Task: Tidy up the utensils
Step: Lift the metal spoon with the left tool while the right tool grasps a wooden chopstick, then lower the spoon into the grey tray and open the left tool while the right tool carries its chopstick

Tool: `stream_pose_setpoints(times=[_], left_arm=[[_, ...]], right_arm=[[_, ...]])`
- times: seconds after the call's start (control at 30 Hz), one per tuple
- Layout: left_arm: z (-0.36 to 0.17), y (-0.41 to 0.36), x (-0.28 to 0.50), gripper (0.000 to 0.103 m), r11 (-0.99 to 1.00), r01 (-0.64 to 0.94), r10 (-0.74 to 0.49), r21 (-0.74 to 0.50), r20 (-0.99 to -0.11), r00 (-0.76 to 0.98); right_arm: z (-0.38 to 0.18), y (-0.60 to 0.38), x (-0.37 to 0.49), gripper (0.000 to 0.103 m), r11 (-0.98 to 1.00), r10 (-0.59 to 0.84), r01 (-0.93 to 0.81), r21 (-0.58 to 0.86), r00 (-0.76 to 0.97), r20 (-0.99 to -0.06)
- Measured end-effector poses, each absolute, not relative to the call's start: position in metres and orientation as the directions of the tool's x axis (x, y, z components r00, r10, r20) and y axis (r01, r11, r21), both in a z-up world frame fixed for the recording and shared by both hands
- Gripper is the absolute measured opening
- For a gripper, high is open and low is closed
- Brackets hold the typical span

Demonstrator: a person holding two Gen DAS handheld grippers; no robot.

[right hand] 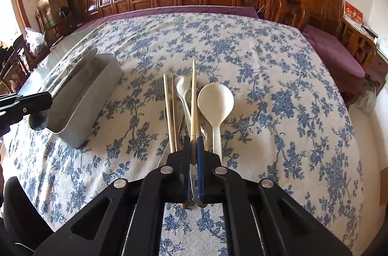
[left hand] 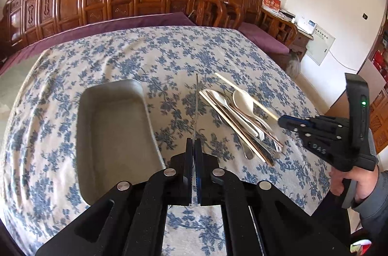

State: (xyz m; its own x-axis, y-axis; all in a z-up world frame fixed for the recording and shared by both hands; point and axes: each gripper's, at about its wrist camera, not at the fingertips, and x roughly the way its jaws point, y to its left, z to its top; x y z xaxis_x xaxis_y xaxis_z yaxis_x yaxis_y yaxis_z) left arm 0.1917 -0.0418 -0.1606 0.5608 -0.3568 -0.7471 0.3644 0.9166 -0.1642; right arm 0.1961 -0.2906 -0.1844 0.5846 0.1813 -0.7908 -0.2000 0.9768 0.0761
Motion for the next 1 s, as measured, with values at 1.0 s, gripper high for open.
stream_pose_setpoints(times=[1.0], left_arm=[[-0.239, 0.018, 0.291, 0.001, 0.975, 0.22, -0.111, -0.013, -0.892, 0.439]], right_arm=[[-0.143, -0.251, 0.184, 0.006, 0.927, 0.347, -0.334, 0.17, 0.597, -0.724]])
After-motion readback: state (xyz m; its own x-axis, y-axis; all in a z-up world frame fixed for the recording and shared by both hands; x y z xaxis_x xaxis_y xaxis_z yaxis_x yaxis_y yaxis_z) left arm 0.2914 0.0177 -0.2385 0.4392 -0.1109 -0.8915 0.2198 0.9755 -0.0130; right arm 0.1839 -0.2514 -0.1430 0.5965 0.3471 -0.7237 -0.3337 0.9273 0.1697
